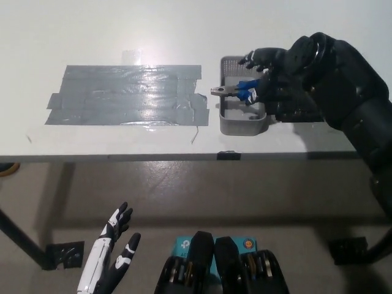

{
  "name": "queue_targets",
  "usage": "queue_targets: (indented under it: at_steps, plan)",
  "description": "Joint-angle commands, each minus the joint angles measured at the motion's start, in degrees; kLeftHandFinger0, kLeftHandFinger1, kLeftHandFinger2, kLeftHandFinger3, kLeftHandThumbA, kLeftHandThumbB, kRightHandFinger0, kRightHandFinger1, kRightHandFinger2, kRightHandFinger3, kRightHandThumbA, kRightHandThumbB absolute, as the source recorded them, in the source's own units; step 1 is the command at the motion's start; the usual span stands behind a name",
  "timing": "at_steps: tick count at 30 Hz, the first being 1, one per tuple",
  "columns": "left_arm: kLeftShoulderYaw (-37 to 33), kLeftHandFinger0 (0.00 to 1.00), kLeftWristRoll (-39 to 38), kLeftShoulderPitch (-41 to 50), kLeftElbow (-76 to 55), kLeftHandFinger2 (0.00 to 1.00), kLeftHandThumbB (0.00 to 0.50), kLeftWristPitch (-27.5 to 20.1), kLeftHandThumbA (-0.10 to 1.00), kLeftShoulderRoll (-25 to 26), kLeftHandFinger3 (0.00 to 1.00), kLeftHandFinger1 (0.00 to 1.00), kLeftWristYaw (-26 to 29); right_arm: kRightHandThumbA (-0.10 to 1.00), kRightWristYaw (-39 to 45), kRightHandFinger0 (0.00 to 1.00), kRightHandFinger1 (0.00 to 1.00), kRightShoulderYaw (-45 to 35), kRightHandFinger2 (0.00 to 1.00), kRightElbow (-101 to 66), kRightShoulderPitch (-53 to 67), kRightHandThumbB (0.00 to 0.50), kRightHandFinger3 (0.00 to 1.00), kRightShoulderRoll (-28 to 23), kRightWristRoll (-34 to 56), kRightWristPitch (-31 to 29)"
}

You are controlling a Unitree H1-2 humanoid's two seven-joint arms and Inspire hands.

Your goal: The robot picks the blue plier placed on top of the container and places it on the grey area of the table

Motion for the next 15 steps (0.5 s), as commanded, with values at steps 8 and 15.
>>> queue_targets:
  at_steps: [8, 15]
  plan:
    - [0.12, 1.00, -0.51, -0.52, -1.87, 1.00, 0.173, -1.16, 0.85, 1.10, 1.00, 1.00, -0.64, 0.72, -2.15, 1.00, 1.00, 1.37, 1.00, 2.74, -4.63, 0.242, 1.00, 0.61, -4.43, -5.47]
    - [-0.01, 1.00, -0.53, -0.10, -2.65, 1.00, 0.171, -0.29, 0.86, 1.42, 1.00, 1.00, -0.91, 0.71, -2.79, 1.00, 1.00, 0.60, 1.00, 2.91, -4.76, 0.259, 1.00, 1.50, -4.76, -4.95]
